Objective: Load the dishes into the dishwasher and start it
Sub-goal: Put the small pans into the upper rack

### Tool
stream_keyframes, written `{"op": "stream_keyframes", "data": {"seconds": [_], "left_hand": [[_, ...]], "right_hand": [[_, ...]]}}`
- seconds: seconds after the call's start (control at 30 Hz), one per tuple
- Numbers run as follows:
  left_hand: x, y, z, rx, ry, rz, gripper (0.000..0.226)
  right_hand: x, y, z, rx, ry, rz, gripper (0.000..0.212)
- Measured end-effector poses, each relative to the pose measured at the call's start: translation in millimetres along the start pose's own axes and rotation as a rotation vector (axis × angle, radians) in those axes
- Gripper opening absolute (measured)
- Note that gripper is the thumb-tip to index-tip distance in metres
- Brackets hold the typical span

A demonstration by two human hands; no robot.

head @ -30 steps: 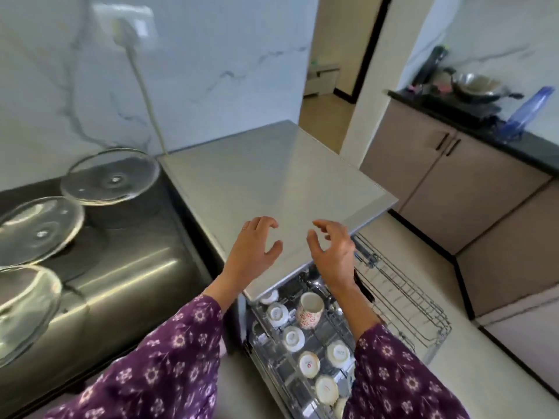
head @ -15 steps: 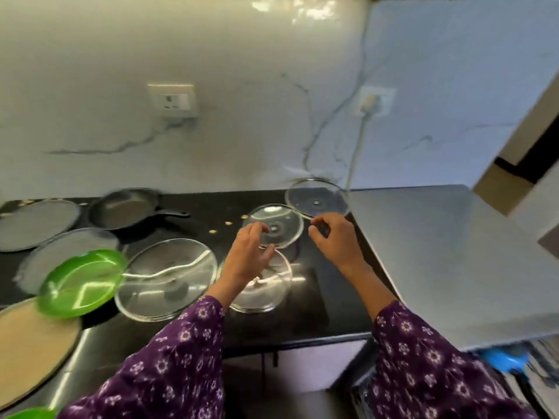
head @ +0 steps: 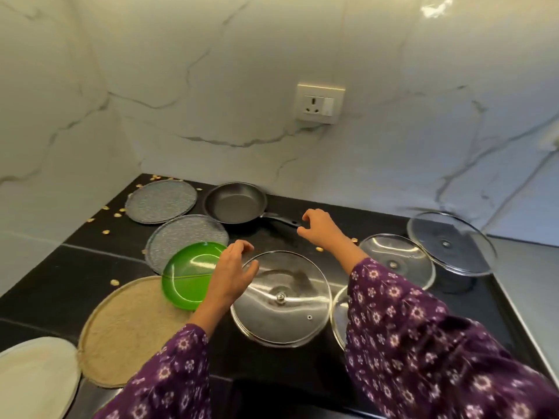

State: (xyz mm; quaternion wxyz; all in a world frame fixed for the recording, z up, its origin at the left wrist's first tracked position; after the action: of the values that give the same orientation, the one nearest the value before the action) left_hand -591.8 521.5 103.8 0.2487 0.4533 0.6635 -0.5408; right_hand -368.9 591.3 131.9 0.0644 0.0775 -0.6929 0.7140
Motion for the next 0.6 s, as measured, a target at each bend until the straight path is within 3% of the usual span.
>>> {"op": "stream_keyframes", "data": {"seconds": [0.17,0.27,0.37,0.5,0.6], "left_hand": [[33.2,-20.6,-15.8,-0.038,-0.064,0.057,0.021],[49.4,-24.2,-18.9,-0.001,-0.095,0.051,0.021],[60.5,-28.5,-18.7,0.008,-0.123,0.034,0.021],[65.5,-30.8,-16.2,0.0,-0.137,0.023,0.018],[65.5,-30.1,-14.3,0.005,-0.134,0.02,0.017]], "right_hand": [[11.8,31.6,-65.5,0.083,0.027,0.097,0.04],[5.3,54.9,-92.7,0.196,0.02,0.233,0.05],[5.6,74.6,-108.6,0.295,0.021,0.175,0.057],[14.9,88.9,-121.0,0.377,0.055,0.004,0.034],[16.5,86.5,-122.5,0.342,0.061,-0.013,0.015]]}}
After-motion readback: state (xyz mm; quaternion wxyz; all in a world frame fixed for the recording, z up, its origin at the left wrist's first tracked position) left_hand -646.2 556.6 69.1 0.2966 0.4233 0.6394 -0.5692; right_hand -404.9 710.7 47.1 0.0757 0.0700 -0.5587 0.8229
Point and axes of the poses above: each hand's wrist, its own z-axis away from the middle knuckle, its own y-axis out of the palm, x = y × z, the point moved 5 cm from there along -z, towards the middle knuckle, and after that the axes turned 15 degrees about z, right-handed, at the moved point
